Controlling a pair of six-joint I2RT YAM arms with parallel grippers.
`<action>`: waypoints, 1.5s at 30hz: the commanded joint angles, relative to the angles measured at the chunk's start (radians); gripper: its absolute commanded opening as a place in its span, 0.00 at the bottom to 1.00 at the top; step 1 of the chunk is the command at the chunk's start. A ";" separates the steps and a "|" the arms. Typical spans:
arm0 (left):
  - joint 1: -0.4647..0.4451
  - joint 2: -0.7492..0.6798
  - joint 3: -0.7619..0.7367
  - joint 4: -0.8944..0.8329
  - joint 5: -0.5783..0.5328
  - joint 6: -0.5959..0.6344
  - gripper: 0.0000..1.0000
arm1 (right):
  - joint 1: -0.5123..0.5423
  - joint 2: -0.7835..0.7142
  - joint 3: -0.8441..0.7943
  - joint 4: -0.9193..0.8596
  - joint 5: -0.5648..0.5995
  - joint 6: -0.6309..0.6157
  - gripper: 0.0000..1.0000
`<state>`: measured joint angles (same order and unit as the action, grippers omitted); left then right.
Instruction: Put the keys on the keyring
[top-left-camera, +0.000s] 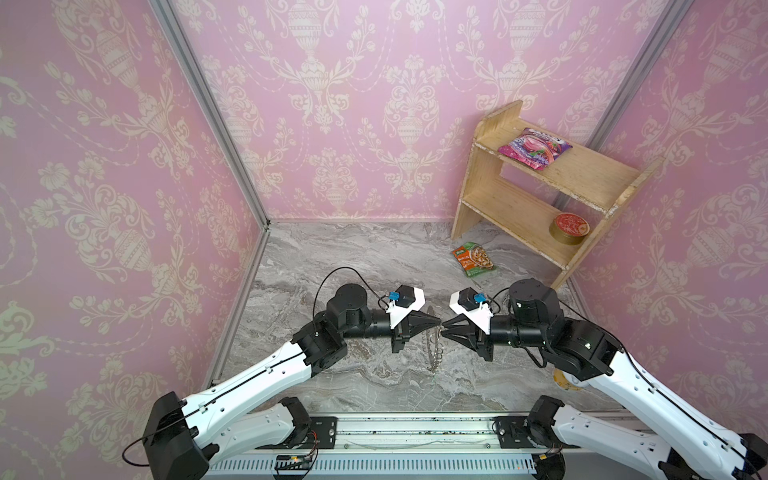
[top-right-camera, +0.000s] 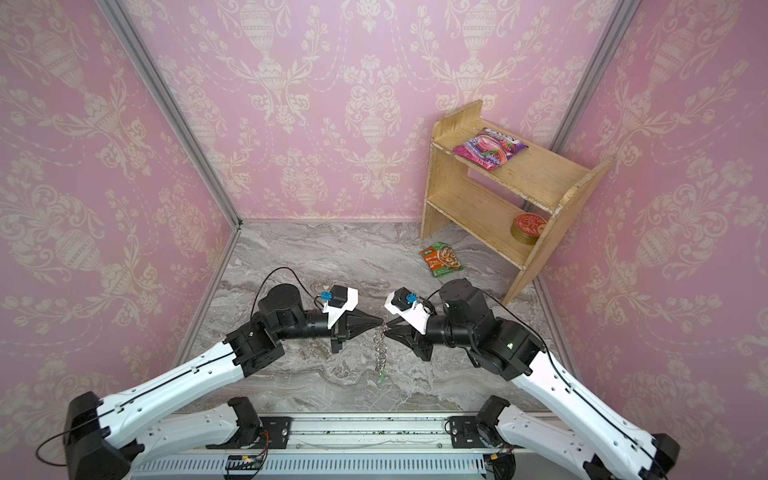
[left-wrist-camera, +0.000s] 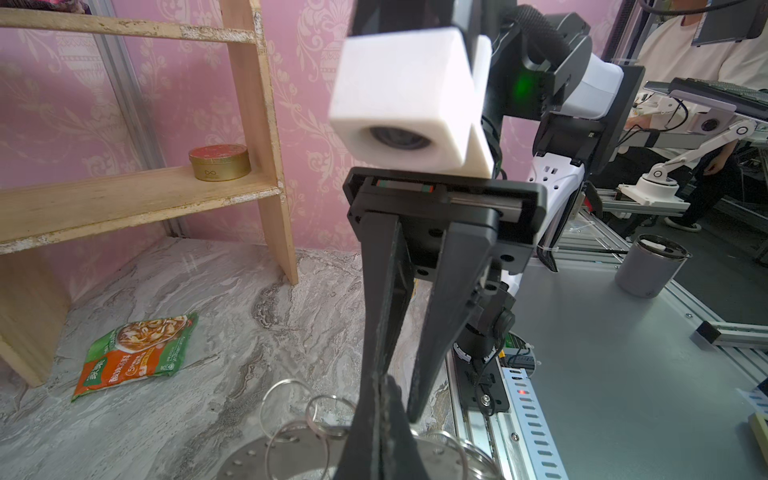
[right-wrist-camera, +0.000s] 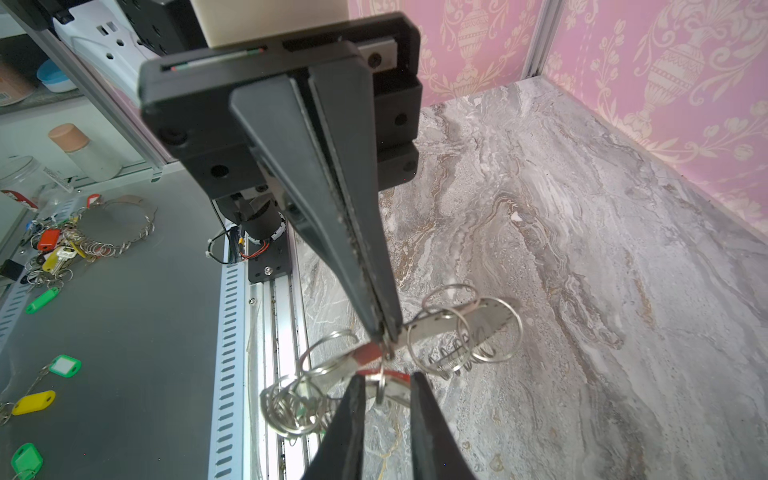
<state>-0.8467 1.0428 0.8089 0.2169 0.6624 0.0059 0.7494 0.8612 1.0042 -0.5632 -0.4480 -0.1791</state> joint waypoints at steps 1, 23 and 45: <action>-0.003 -0.008 -0.002 0.047 -0.012 -0.017 0.00 | 0.006 -0.020 -0.012 0.035 0.011 0.015 0.16; -0.003 -0.046 -0.177 0.509 -0.200 -0.143 0.00 | 0.012 -0.038 -0.111 0.182 -0.076 0.131 0.00; 0.002 0.076 -0.267 0.892 -0.222 -0.276 0.00 | 0.134 -0.020 -0.188 0.414 -0.036 0.214 0.04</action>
<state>-0.8528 1.1099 0.5339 1.0367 0.4904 -0.2485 0.8314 0.8387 0.8375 -0.1112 -0.3744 0.0349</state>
